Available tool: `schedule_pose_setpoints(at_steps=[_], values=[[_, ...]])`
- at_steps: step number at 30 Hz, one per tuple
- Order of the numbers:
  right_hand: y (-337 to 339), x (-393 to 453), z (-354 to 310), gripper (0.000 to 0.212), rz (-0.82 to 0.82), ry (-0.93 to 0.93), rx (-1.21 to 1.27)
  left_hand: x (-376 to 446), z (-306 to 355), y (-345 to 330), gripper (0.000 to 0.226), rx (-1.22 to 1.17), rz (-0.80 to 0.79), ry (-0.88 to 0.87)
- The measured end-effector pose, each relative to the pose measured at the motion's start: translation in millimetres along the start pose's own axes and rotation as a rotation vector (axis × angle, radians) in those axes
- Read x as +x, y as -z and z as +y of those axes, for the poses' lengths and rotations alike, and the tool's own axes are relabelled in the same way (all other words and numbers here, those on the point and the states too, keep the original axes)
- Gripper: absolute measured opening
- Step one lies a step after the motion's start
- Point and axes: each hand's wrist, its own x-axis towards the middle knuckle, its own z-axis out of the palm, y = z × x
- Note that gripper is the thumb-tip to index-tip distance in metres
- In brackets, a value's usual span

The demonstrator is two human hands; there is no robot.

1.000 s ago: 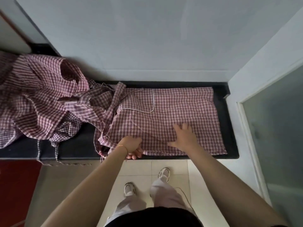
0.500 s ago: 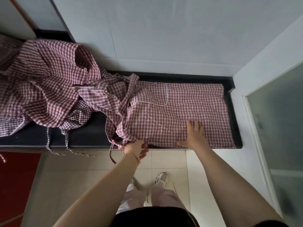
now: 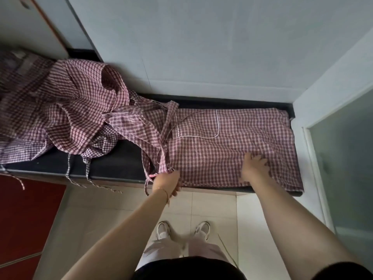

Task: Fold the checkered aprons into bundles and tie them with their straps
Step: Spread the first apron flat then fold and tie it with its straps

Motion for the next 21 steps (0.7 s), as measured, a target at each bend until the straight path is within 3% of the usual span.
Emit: schedule_pose_setpoints(at_steps=[3,5,7,9,11,14,17,21], values=[[15.0,-11.2,-24.1,0.071,0.241,0.104,-0.071,1.7,18.9,19.3,0.022,0.083,0.445,-0.260],[13.1,-17.5,-44.5,0.054,0.479,0.373,0.059,11.5,22.9,31.9,0.014,0.033,0.623,-0.273],[6.9,-24.6,-65.5,0.057,0.491,0.615,0.163,25.5,21.1,44.6,0.030,0.010,0.726,-0.228],[-1.2,-28.1,-81.0,0.079,0.313,0.692,0.138,39.5,20.3,58.6,0.051,-0.012,0.694,-0.149],[-7.5,-23.7,-82.3,0.097,0.145,0.643,0.063,55.7,22.2,73.0,0.065,-0.194,0.542,-0.099],[-9.2,-12.3,-71.9,0.104,0.116,0.537,0.019,74.0,34.0,91.1,0.050,-0.420,0.297,-0.142],[-5.5,-6.9,-64.3,0.095,0.133,0.448,0.022,87.9,55.6,102.2,0.034,-0.516,0.134,-0.174],[17.5,-20.7,-91.1,0.047,0.177,0.338,0.002,109.5,79.5,133.5,0.057,-0.674,0.202,-0.088]])
